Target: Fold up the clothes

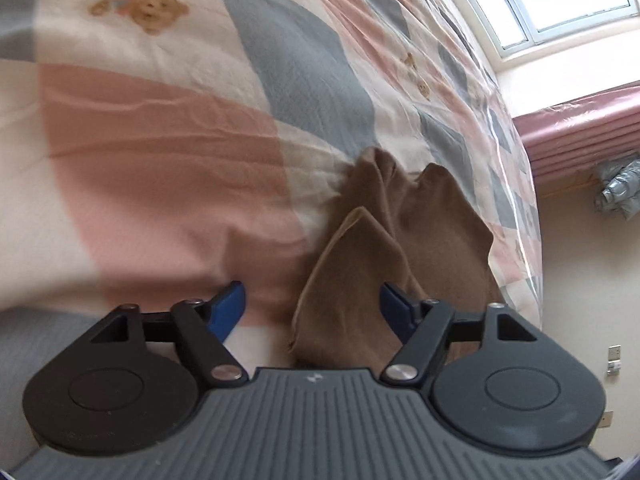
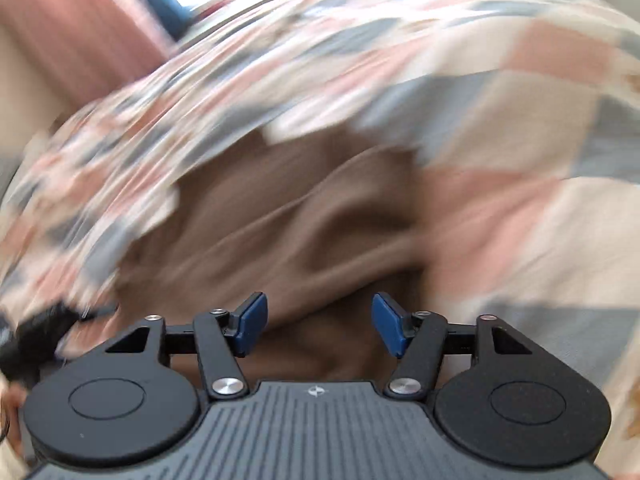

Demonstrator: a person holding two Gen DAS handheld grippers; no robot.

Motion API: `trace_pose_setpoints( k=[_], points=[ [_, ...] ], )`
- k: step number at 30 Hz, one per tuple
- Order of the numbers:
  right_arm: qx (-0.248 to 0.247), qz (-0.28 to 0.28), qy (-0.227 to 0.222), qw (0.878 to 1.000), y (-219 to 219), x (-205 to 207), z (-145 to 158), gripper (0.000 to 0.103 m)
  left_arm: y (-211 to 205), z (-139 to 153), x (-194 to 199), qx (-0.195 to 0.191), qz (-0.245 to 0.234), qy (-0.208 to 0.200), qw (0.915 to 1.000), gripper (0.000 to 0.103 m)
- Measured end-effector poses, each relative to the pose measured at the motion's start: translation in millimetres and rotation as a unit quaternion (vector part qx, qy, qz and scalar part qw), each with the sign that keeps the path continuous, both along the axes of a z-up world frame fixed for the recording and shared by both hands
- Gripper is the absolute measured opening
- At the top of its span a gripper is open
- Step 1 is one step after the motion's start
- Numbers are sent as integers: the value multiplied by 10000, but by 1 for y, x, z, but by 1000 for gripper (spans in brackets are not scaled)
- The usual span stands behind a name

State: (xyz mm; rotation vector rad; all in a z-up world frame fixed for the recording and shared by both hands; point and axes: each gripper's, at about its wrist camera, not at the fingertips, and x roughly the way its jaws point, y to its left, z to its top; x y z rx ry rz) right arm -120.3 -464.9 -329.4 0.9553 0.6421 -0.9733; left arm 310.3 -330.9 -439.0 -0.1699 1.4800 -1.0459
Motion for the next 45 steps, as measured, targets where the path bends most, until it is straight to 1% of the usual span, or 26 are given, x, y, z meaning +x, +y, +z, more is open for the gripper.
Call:
trace_pose_setpoints(
  k=[1, 3, 5, 8, 9, 13, 14, 15, 17, 21, 22, 24, 27, 28, 29, 30, 31, 32, 34, 35, 38, 39, 41, 43, 44, 45],
  points=[
    [10, -193, -44, 9998, -12, -11, -2, 65, -1, 4, -3, -53, -61, -28, 10000, 5],
    [27, -516, -203, 9985, -34, -30, -6, 65, 1, 17, -10, -177, -127, -213, 9995, 5],
    [-8, -686, -298, 9972, -52, -41, -9, 65, 11, 39, -17, -457, -156, -379, 9981, 4],
    [-87, -639, -323, 9974, -74, -43, -17, 65, 35, 66, -19, -707, 43, -584, 9958, 4],
    [-70, -589, -349, 9976, -80, -41, -21, 65, 42, 71, -17, -714, 130, -649, 9953, 4],
    [154, -381, -553, 9976, -107, -26, -39, 64, 61, 60, -8, -361, 358, -787, 9956, 4],
    [205, -288, -619, 9975, -113, -21, -41, 62, 63, 54, -7, -229, 381, -775, 9960, 4],
    [208, -200, -648, 9975, -117, -16, -43, 56, 64, 47, -8, -126, 384, -751, 9964, 4],
    [112, 1, -516, 9986, -122, -3, -42, 50, 66, 35, -10, 15, 374, -723, 9967, 4],
    [-152, 398, -67, 9991, -124, 18, -41, 50, 64, 28, -13, 63, 329, -678, 9971, 4],
    [-130, 364, -26, 9992, -127, 20, -44, 50, 63, 27, -14, 52, 313, -659, 9973, 4],
    [1, 142, -97, 9999, -135, 20, -50, 57, 63, 28, -15, 55, 290, -653, 9974, 4],
    [472, -515, -780, 9945, -152, 3, -62, 57, 67, 35, -16, -23, 311, -628, 9975, 4],
    [587, -587, -946, 9921, -157, 1, -64, 57, 70, 41, -17, -120, 320, -619, 9975, 4],
    [661, -530, -1052, 9908, -162, 1, -66, 53, 73, 50, -18, -251, 311, -636, 9972, 4],
    [735, -473, -1159, 9894, -167, 1, -67, 34, 77, 59, -19, -373, 281, -678, 9966, 4],
    [808, -416, -1265, 9878, -172, 1, -69, 23, 80, 68, -21, -487, 238, -728, 9959, 4],
    [776, -254, -1215, 9892, -174, 4, -67, 10, 84, 76, -22, -574, 215, -773, 9951, 4],
    [350, 353, -776, 9957, -171, 21, -56, 8, 89, 79, -22, -525, 169, -879, 9946, 4],
    [84, 595, -433, 9973, -167, 31, -51, 6, 91, 80, -21, -475, 143, -935, 9944, 4],
    [-666, 884, 627, 9919, -157, 56, -45, 5, 97, 61, -17, -141, 174, -961, 9951, 4],
    [-743, 912, 835, 9895, -156, 60, -47, 6, 97, 51, -16, 54, 205, -1003, 9947, 4],
    [-637, 967, 1077, 9874, -158, 67, -55, 7, 98, 30, -15, 362, 254, -925, 9947, 5],
    [-538, 837, 974, 9903, -157, 62, -55, 11, 97, 19, -14, 425, 285, -777, 9957, 6],
    [-600, 753, 884, 9914, -152, 56, -49, 14, 97, 18, -14, 414, 286, -773, 9957, 7],
    [-685, 678, 799, 9921, -145, 51, -42, 22, 96, 19, -14, 393, 282, -768, 9959, 12]
  ],
)
